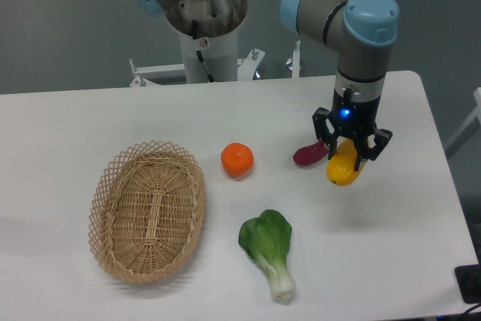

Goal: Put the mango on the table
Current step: 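Lower the gripper holding the yellow mango toward the table surface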

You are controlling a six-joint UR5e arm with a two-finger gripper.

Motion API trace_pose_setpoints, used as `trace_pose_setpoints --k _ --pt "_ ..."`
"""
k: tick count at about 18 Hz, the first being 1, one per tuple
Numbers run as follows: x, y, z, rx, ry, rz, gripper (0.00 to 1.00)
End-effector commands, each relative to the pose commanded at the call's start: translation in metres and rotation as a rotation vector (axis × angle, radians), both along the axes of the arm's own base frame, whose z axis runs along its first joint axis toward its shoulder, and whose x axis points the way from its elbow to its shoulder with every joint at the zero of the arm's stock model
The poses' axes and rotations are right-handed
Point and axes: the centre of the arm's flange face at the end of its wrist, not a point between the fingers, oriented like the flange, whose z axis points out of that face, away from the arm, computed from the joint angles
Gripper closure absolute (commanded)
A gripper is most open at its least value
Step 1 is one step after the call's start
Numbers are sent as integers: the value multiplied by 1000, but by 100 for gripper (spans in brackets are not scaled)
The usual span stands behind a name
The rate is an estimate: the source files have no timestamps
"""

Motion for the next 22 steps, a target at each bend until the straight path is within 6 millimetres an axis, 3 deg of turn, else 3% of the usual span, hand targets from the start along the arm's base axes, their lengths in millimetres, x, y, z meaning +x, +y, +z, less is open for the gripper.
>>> trace_pose_setpoints --k 9,13,17,22 --pt "1 8 -18 0 -7 -4 60" --pt "7 24 -48 -5 16 -24 60" --pt "8 27 -70 -90 43 -17 60" --pt "14 49 -102 -72 43 36 60"
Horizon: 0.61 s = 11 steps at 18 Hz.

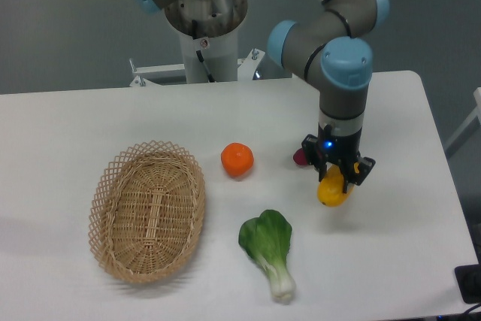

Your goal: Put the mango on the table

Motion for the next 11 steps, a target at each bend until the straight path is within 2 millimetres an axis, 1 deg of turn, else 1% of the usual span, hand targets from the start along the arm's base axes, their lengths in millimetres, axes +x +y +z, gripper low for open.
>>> trace_pose_setpoints --k 2,5,7,11 --pt "3 7 -10 5 -23 47 60" --pt "3 13 -15 32 -49 148 60" --pt "8 22 -22 28 -61 147 60" --pt "12 20 -32 13 -77 143 59"
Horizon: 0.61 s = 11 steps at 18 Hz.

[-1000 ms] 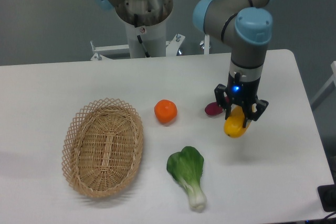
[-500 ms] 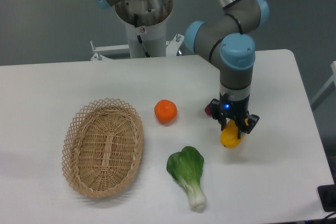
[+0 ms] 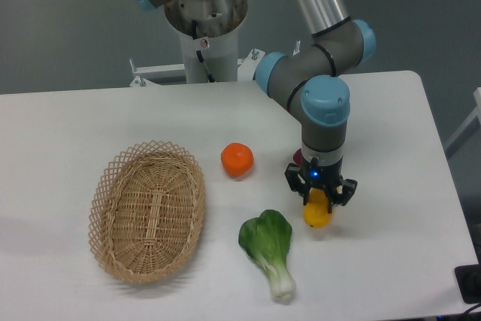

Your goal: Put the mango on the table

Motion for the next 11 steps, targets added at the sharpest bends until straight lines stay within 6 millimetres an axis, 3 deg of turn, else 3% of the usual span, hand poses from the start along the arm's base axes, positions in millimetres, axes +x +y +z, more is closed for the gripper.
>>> trace_pose_setpoints --k 3,8,11 --pt "2 0 -2 -3 -5 0 54" --pt "-1 2 2 2 6 -7 5" --pt "-4 4 11 12 20 -5 0"
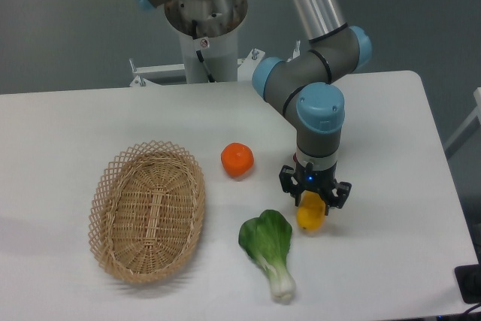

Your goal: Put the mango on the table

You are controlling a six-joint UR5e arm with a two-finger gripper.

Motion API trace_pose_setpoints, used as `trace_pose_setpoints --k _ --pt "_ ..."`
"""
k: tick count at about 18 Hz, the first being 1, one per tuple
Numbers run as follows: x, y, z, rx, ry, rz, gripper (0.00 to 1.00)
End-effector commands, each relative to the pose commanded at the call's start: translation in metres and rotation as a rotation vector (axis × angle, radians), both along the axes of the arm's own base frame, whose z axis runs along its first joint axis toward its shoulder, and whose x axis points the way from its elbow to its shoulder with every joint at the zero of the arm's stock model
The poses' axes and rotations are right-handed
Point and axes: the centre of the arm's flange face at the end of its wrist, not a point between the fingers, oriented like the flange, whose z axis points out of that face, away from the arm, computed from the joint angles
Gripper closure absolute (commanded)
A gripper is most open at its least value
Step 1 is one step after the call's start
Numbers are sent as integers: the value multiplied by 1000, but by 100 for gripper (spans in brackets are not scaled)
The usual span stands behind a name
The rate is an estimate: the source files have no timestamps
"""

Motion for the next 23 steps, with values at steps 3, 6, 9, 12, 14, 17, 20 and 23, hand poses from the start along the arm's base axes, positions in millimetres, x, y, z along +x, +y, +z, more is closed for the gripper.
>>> trace_pose_setpoints --k 3,6,9,12,14,17,20,23 --pt "-5 2 18 15 31 -2 0" --pt "-18 6 52 40 85 -14 0" --pt "-22 -5 76 0 93 -120 0" --pt "-28 -17 99 -27 97 -186 0" --pt "-35 -37 121 -49 78 -196 0" --pt "-41 -58 144 -77 57 -234 0" --pt "-46 -69 149 -86 40 -236 0" --pt "-48 -72 148 -85 38 -230 0"
